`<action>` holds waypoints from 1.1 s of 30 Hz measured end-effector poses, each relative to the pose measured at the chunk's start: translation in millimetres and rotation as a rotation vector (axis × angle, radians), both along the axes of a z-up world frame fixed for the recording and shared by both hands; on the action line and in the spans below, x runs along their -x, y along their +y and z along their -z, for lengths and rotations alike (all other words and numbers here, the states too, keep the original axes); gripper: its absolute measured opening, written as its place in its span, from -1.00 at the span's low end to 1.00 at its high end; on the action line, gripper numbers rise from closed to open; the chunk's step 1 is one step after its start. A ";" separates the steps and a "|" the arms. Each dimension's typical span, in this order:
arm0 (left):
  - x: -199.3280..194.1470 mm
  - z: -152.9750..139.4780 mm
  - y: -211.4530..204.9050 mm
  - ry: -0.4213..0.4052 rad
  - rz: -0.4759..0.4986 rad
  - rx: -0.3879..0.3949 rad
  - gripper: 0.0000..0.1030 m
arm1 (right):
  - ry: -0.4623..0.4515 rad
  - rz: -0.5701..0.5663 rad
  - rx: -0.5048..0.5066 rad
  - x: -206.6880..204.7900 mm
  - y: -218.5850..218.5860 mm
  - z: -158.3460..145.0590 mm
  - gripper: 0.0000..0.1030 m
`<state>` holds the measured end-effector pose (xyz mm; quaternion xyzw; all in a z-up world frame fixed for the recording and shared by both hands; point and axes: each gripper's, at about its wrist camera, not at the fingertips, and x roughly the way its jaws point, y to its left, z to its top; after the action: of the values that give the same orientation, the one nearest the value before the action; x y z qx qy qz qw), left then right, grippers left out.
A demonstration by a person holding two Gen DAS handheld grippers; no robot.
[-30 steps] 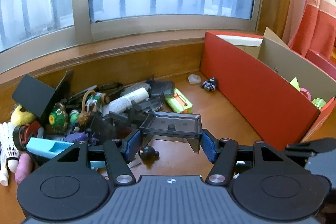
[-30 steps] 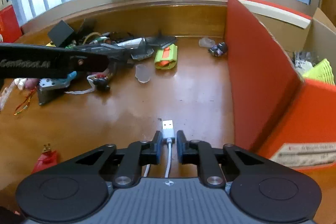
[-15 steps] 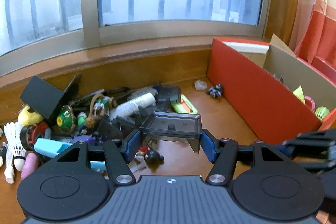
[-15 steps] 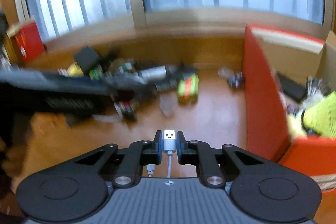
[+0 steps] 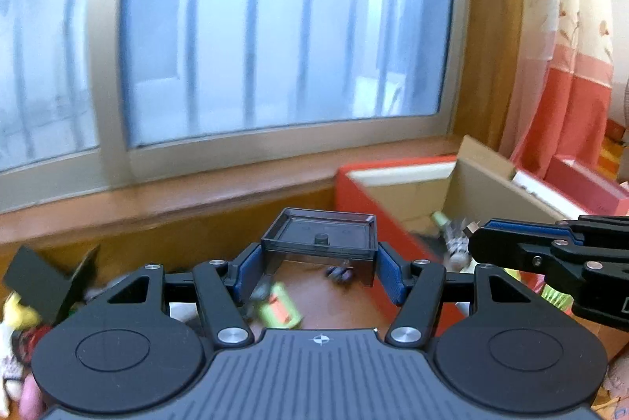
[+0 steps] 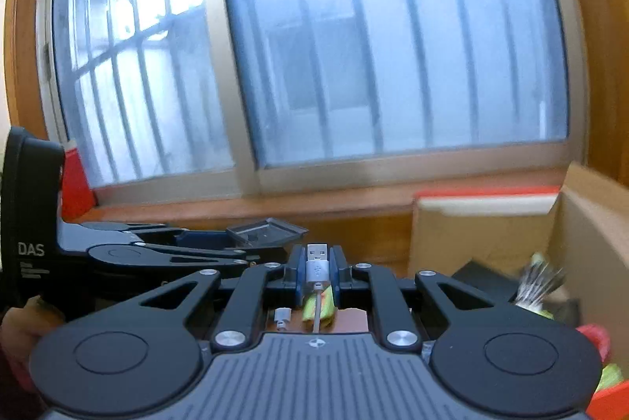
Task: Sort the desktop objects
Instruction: 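Lift the grey stand and white cable toward the box with both tools, then open the left tool to drop the grey stand into the box while the right tool drops the cable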
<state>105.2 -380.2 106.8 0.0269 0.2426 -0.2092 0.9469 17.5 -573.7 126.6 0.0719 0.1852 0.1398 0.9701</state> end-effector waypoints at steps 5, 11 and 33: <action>-16.6 -7.9 -47.7 -0.022 0.043 0.002 0.19 | -0.030 0.055 0.003 -9.7 -38.2 -6.4 -0.73; -36.2 -1.9 -112.7 0.008 0.096 -0.021 0.19 | -0.011 0.128 -0.011 -24.8 -89.6 5.9 -0.73; -33.7 19.2 -150.3 0.078 -0.013 -0.064 0.72 | 0.064 0.154 -0.017 -62.3 -167.5 54.2 0.12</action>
<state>138.8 -530.5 87.6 0.0475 0.2860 -0.1963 0.9367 79.7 -741.2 72.4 0.0987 0.2089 0.0640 0.9708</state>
